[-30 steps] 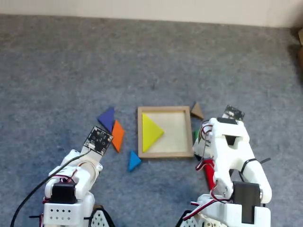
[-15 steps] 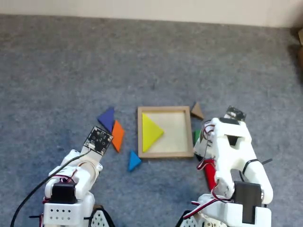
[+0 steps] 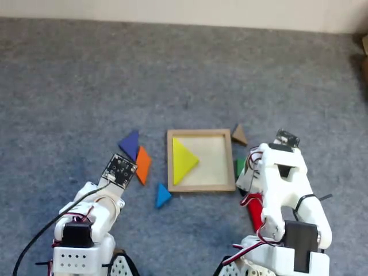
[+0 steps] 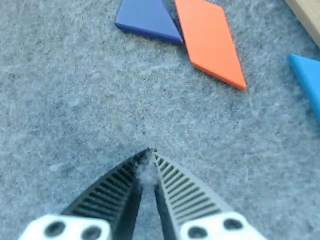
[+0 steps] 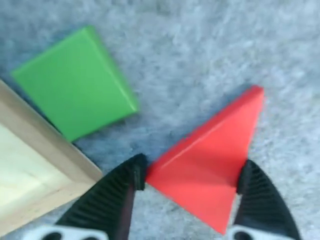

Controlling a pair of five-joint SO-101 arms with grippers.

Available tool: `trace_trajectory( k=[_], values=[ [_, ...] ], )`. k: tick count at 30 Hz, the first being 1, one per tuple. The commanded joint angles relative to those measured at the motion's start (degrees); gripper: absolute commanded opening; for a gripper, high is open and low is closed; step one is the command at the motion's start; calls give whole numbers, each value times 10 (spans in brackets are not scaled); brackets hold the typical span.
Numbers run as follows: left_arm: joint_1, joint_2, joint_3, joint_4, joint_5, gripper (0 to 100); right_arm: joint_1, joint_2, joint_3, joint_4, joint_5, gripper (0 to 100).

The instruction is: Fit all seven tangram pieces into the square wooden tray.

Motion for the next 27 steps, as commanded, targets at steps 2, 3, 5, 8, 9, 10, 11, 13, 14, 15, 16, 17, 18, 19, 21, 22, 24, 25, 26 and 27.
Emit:
trace_trajectory(
  k=[2,3,5,8,9,10,11,13,14,15,16,17,18,19,21,22,24,25,26,27],
  values=[
    [-4,-13,13,2,-4,6,13,4,3,14,47,130],
    [-4,-13,13,2,-4,6,13,4,3,14,53,122],
    [-4,-13,13,2,-4,6,11,4,2,14,56,120],
    [-4,-13,13,2,-4,6,10,3,2,14,56,120],
    [-4,-13,13,2,-4,6,10,3,1,14,56,120],
    [-4,-13,13,2,-4,6,10,1,0,15,56,120],
    [-4,-13,13,2,-4,6,10,-4,-6,15,56,120],
    [-4,-13,13,2,-4,6,10,-26,-15,29,56,120],
    [-4,-13,13,2,-4,6,10,-42,-21,42,57,120],
    [-4,-13,13,2,-4,6,9,-58,-27,55,57,120],
    [-4,-13,13,2,-4,6,8,-76,-34,65,57,120],
    [-4,-13,13,2,-4,6,8,-94,-41,73,57,120],
    [-4,-13,13,2,-4,6,8,-111,-47,78,57,120],
    [-4,-13,13,2,-4,6,8,-128,-51,80,57,120],
    [-4,-13,13,2,-4,6,8,-155,-54,80,57,120],
    [-4,-13,13,2,-4,6,7,-166,-57,80,57,120],
    [-4,-13,13,2,-4,6,-7,-184,-65,80,59,120],
    [-4,-13,13,2,-4,6,-16,-190,-69,80,69,120],
    [-4,-13,13,2,-4,6,-26,-195,-69,80,85,120],
    [-4,-13,13,2,-4,6,-38,-201,-70,77,102,120]
  ],
)
